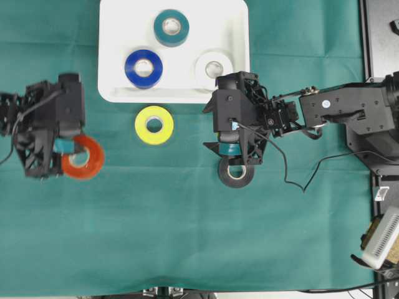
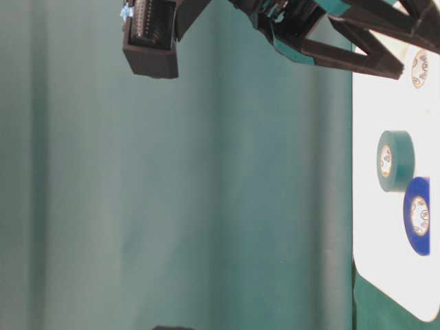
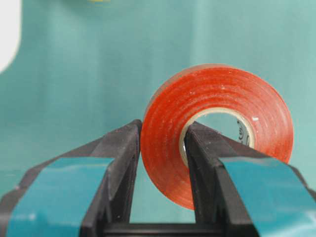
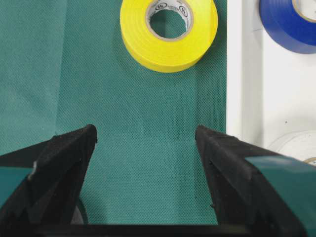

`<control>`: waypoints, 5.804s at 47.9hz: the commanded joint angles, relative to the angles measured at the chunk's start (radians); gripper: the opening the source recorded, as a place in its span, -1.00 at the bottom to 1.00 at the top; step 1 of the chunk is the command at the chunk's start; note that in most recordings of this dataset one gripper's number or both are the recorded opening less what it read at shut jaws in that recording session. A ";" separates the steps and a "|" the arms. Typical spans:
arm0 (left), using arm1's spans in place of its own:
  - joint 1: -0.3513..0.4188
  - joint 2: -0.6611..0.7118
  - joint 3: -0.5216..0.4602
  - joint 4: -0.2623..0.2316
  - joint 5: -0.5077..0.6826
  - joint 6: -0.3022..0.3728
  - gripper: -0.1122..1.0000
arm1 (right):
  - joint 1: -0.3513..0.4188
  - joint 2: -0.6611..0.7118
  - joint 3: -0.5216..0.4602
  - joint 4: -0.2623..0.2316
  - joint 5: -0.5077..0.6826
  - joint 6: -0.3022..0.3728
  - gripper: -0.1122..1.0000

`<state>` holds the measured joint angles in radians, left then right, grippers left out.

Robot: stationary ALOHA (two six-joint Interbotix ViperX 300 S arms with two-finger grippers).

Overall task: Put the tape alternately from left to right into the white case.
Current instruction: 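Lift the red roll and carry it toward the tray, then lower the red roll into the tray center and release, then withdraw the left gripper from the tray to the left side, then lower the right gripper into the black roll's hole and close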

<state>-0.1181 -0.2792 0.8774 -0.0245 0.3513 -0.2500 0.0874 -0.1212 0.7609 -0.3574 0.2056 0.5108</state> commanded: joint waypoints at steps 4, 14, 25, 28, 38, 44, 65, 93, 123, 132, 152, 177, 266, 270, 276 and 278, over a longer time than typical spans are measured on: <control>0.074 -0.009 -0.044 0.003 -0.006 0.046 -0.86 | 0.003 -0.011 -0.008 0.000 -0.008 0.002 0.70; 0.156 0.023 -0.101 0.003 -0.029 0.132 -0.86 | 0.005 -0.009 -0.006 0.002 -0.008 0.002 0.70; 0.222 0.101 -0.173 0.003 -0.057 0.199 -0.86 | 0.008 -0.009 -0.003 0.003 -0.008 0.002 0.70; 0.238 0.127 -0.198 0.003 -0.057 0.213 -0.86 | 0.008 -0.011 -0.003 0.003 -0.008 0.002 0.70; 0.285 0.216 -0.288 0.003 -0.057 0.272 -0.86 | 0.008 -0.011 0.002 0.003 -0.012 0.002 0.70; 0.310 0.270 -0.331 0.003 -0.060 0.304 -0.86 | 0.008 -0.009 0.008 0.003 -0.029 0.002 0.70; 0.371 0.414 -0.474 0.003 -0.109 0.357 -0.86 | 0.008 -0.009 0.014 0.003 -0.043 0.002 0.70; 0.391 0.469 -0.522 0.003 -0.132 0.416 -0.86 | 0.008 -0.009 0.014 0.003 -0.043 0.002 0.70; 0.390 0.459 -0.505 0.002 -0.126 0.411 0.25 | 0.008 -0.009 0.014 0.003 -0.043 0.002 0.70; 0.391 0.445 -0.495 0.003 -0.126 0.411 0.28 | 0.008 -0.009 0.014 0.003 -0.043 0.002 0.70; 0.390 0.430 -0.482 0.003 -0.126 0.413 0.28 | 0.008 -0.009 0.012 0.003 -0.043 0.003 0.69; 0.345 0.307 -0.370 0.002 -0.126 0.411 0.27 | 0.008 -0.009 0.014 0.003 -0.041 0.002 0.70; 0.078 -0.025 -0.037 -0.003 -0.075 0.330 0.27 | 0.052 -0.023 0.038 0.003 -0.041 0.002 0.70; 0.078 -0.025 -0.037 -0.003 -0.075 0.330 0.27 | 0.064 -0.032 0.048 0.003 -0.041 0.002 0.70; 0.078 -0.025 -0.037 -0.003 -0.075 0.330 0.27 | 0.084 -0.043 0.066 0.005 -0.043 0.003 0.69; 0.078 -0.025 -0.037 -0.003 -0.075 0.330 0.27 | 0.089 -0.046 0.075 0.003 -0.043 0.003 0.70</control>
<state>-0.0368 -0.2884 0.8514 -0.0261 0.2792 0.0798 0.1641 -0.1411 0.8345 -0.3559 0.1703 0.5123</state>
